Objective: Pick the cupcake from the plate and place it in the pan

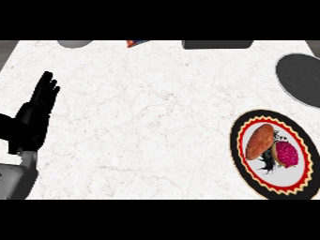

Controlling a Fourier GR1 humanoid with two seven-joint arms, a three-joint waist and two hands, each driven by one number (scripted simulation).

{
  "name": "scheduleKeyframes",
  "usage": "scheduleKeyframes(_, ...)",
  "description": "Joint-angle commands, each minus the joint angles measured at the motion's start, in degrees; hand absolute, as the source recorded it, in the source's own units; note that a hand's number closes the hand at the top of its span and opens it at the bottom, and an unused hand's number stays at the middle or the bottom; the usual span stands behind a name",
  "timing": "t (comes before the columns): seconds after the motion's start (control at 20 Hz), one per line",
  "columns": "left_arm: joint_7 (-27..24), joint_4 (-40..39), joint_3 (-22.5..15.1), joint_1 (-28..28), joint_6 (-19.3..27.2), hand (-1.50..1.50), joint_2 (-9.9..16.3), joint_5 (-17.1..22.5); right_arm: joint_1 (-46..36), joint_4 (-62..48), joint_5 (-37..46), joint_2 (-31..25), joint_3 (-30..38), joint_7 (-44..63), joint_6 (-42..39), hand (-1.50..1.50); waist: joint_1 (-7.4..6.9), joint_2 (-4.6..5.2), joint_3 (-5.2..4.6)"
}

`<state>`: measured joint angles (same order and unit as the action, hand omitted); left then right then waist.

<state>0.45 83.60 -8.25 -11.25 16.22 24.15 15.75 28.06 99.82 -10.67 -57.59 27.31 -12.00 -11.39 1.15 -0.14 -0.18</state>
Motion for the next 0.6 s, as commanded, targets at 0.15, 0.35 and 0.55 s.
scheduleKeyframes(0.15,-0.4,-3.7,2.5,-2.4,-3.1,0.00,-0.7,-0.4,-7.0,9.2,4.3,-1.1,-0.4,14.7,-0.5,-1.50,-0.98,0.21,0.13)
scheduleKeyframes(0.35,-0.6,-2.6,2.4,-0.9,-3.1,0.00,-2.2,-1.9,-10.0,12.4,2.9,1.9,-3.4,20.4,-4.2,-1.50,-1.07,0.12,0.15)
scheduleKeyframes(0.55,1.2,-2.9,4.0,-3.4,-3.7,0.00,-2.2,-1.6,-13.5,14.5,1.6,4.0,-7.9,22.1,-6.4,-1.50,-1.06,0.20,0.15)
